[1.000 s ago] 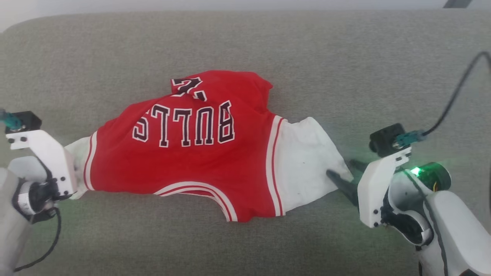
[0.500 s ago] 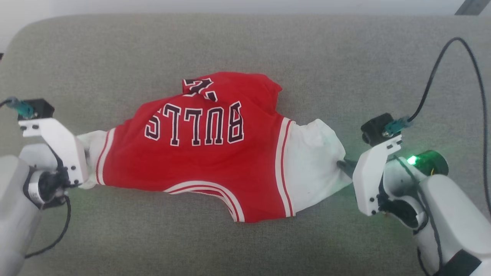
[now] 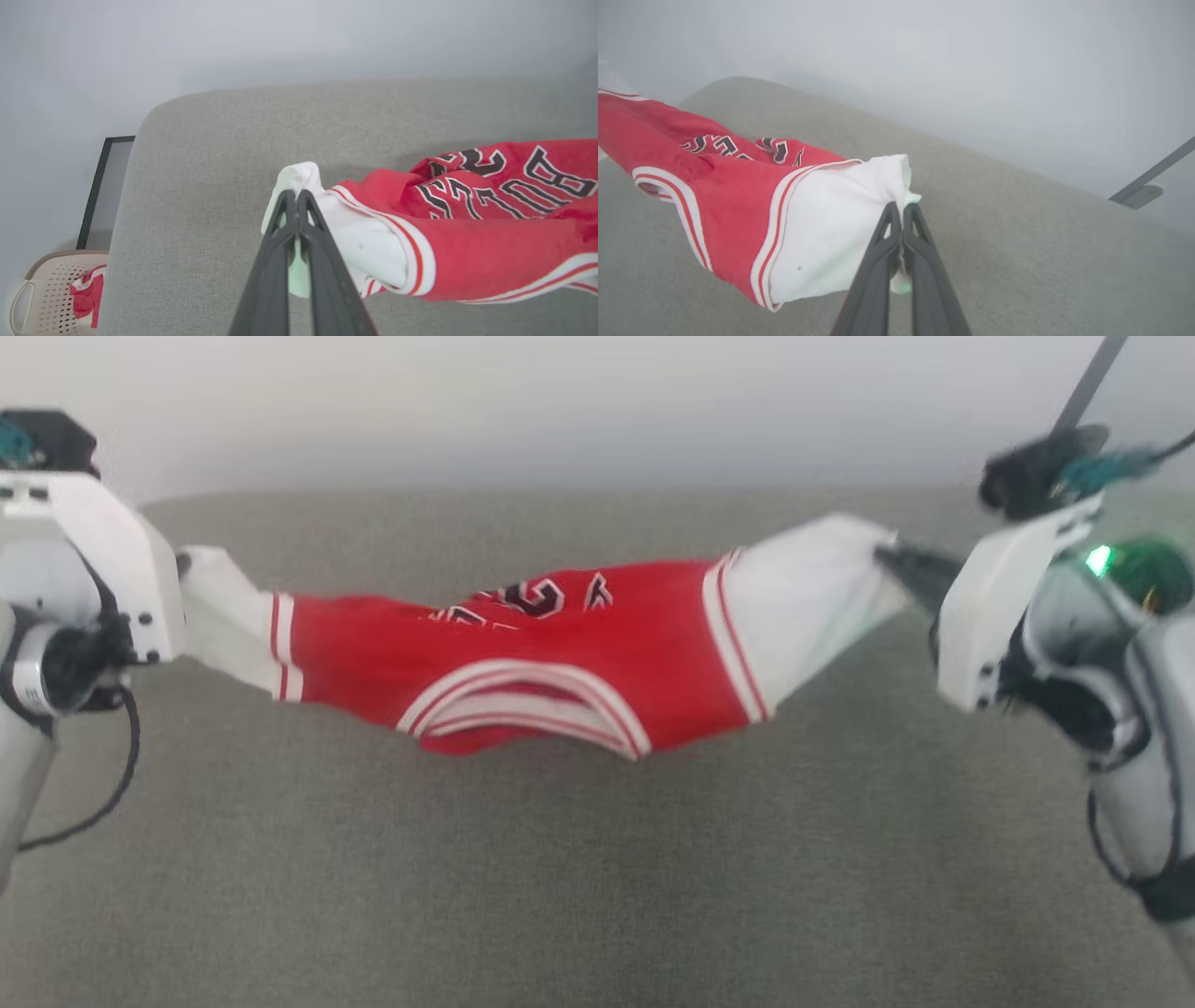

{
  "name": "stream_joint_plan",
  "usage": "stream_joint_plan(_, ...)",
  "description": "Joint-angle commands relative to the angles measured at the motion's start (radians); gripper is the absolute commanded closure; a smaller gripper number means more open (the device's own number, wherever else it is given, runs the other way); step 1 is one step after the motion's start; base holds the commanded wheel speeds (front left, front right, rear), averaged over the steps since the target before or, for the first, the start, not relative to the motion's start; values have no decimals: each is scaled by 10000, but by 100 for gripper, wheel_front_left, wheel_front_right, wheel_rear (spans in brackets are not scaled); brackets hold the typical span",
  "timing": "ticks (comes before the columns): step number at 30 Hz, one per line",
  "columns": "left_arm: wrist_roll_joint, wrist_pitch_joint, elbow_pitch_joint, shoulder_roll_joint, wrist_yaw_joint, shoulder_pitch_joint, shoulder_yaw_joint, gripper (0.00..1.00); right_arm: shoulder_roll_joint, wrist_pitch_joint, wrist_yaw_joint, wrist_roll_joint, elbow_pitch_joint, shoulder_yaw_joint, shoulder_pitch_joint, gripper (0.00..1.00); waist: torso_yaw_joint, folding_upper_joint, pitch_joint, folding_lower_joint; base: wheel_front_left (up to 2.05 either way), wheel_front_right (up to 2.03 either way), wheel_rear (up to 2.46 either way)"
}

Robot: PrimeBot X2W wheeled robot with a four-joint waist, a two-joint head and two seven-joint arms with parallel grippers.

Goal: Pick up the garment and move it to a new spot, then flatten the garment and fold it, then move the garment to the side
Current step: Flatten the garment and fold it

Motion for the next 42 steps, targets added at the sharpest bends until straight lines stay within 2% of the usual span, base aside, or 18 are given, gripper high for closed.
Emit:
stream_joint_plan(1, 178, 69, -138, 84, 11, -287, -15, 100, -14, -119, 1, 156, -8, -33, -346, 100, -186, 0, -474, 0, 0, 0, 0)
stream_joint_plan(10, 320, 93, -366, 45, 135, -1601, 183, 100, 25, -1032, 1, 527, 638, -139, -2364, 100, -494, 0, -1101, 0, 0, 0, 0)
stream_joint_plan(18, 529, -290, -34, -209, -118, -2551, 202, 100, 93, -1792, 1, 654, 1801, 333, -3841, 100, -715, 0, -1074, 0, 0, 0, 0)
stream_joint_plan(23, 794, -752, 418, -465, -254, -3108, 122, 100, 76, -2840, 1, 301, 2879, 529, -4690, 100, -814, 0, -713, 0, 0, 0, 0)
stream_joint_plan(31, 1383, -2313, 1356, -1068, -458, -4883, 222, 100, 125, -5068, 1, -916, 4829, 592, -6741, 100, -891, 0, 1099, 0, 0, 0, 0)
stream_joint_plan(32, 1383, -2313, 1356, -1068, -458, -4883, 222, 100, 125, -5068, 1, -916, 4829, 592, -6741, 100, -891, 0, 1099, 0, 0, 0, 0)
stream_joint_plan(39, 2353, -4680, 2297, -1648, -719, -6857, 127, 100, 350, -8016, 1, -2725, 6515, -104, -8672, 100, -761, 0, 2769, 0, 0, 0, 0)
stream_joint_plan(42, 2698, -5970, 2685, -1887, -711, -7553, 145, 100, 451, -8589, 1, -3563, 6981, -449, -9262, 100, -633, 0, 3294, 0, 0, 0, 0)
